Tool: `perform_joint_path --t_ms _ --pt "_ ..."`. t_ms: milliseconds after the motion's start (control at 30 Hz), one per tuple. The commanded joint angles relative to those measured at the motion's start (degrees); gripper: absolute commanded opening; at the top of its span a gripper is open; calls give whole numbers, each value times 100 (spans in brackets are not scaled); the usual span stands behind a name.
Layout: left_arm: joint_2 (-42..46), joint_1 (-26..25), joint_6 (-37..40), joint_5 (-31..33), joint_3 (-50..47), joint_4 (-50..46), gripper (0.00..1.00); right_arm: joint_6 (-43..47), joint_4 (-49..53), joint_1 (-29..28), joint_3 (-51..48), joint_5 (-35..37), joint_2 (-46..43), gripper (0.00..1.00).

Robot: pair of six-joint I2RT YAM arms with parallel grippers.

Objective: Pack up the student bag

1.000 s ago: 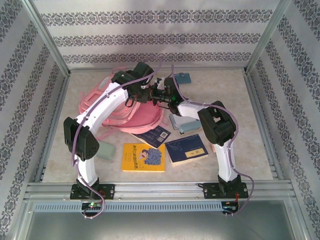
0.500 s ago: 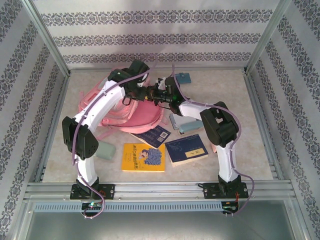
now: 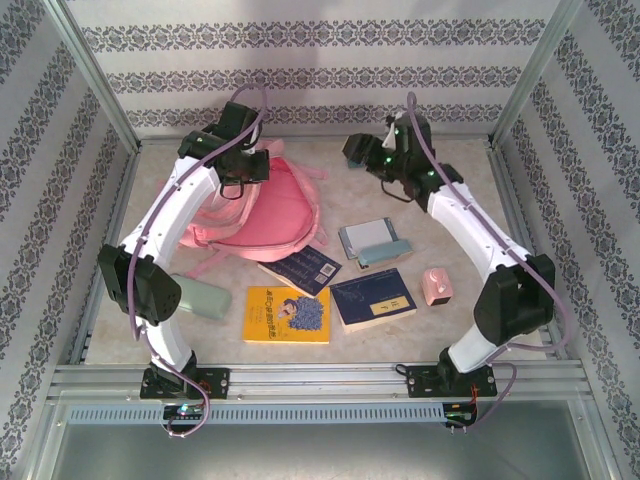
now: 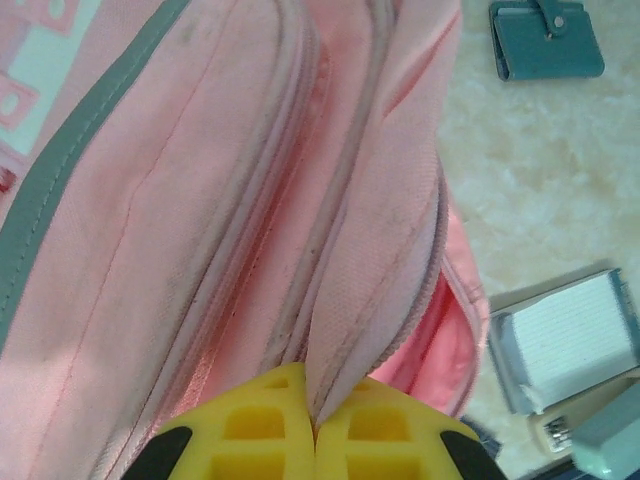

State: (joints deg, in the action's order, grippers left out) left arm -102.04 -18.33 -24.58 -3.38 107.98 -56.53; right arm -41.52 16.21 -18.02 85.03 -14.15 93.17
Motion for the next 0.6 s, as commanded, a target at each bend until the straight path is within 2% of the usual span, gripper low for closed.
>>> perform_joint_path --t_ms 0,67,300,433,567 --pt "319 161 -986 -320 -269 639 0 1332 1865 232 850 1483 776 77" --pt "381 158 -1224 -405 -442 724 0 1473 2097 369 1462 1625 1291 80" --pt "507 163 -1591 -523 -790 633 0 2037 2690 471 3780 1963 3336 81" --pt "606 167 -1721 -636 -988 721 0 1715 2321 627 4727 974 4324 75" --pt "563 181 -1709 -777 -1068 713 0 782 1770 788 5744 -210 5359 65"
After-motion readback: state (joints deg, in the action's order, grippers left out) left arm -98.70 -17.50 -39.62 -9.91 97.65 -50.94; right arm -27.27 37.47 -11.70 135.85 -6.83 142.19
